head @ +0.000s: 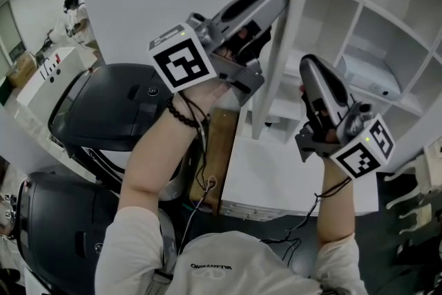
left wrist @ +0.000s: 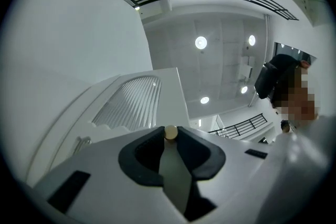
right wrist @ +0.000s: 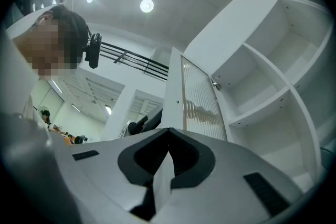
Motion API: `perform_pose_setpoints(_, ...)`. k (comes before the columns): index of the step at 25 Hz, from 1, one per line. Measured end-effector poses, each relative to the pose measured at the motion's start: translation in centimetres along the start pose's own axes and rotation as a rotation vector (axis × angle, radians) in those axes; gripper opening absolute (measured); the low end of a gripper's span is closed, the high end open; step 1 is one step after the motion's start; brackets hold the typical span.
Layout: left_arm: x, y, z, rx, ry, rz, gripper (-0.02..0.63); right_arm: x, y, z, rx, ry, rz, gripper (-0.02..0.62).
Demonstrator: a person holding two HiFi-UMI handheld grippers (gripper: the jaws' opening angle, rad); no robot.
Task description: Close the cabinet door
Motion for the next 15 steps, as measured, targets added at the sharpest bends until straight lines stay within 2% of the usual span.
perform_pose_setpoints(3,-0.1,-1.5,2.1,0.031,0.034,0.065,0.077,-1.3,0.5,-1.9,0.007,-0.014,-0.006,0.009)
perform_pose_setpoints(15,0.0,-3.1,3.3,0.062,0.057,0.150,0.074,-2.5,-0.2,-3.9,0.041,-0.098,-0.034,0.009)
Point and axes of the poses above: the fingertips, and each gripper's own axes: z forward along the fingers, x to its left, y out of its top, the point moved 5 cm from there along -z, backward along the fingers, and after that the axes turned 13 degrees about -z, right-handed, at the moved point
